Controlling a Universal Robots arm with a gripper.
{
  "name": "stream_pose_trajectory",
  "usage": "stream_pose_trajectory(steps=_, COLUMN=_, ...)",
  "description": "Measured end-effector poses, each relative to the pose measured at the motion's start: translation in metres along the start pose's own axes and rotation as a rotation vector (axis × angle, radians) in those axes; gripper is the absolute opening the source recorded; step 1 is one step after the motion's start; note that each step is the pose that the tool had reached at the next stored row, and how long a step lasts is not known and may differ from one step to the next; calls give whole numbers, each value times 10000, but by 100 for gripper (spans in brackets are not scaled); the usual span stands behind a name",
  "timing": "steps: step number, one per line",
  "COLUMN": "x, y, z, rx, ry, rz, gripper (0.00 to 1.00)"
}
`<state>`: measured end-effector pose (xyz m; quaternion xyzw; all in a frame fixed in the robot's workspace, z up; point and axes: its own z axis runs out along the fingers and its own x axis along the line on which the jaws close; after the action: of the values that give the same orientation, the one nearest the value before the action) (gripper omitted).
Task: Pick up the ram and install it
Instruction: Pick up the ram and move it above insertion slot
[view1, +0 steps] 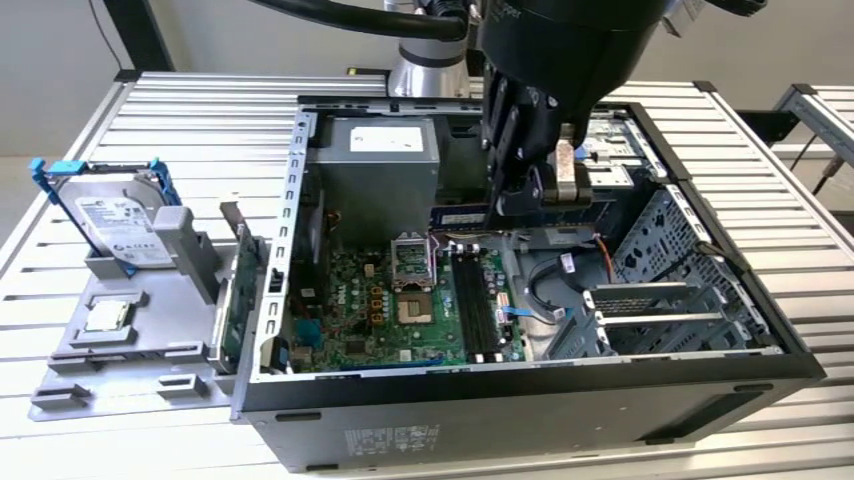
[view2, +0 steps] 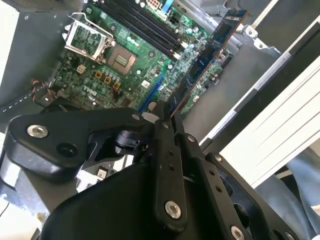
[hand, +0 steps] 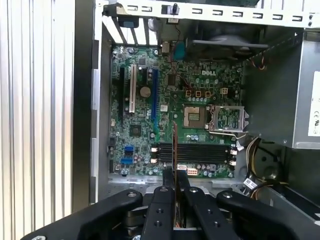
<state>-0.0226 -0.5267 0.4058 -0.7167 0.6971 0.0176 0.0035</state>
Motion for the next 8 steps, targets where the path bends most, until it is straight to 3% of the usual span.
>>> stream_pose_trajectory(steps=8, x=-229, y=-7, z=17, rx=1, ry=-1, rz=33, gripper=0)
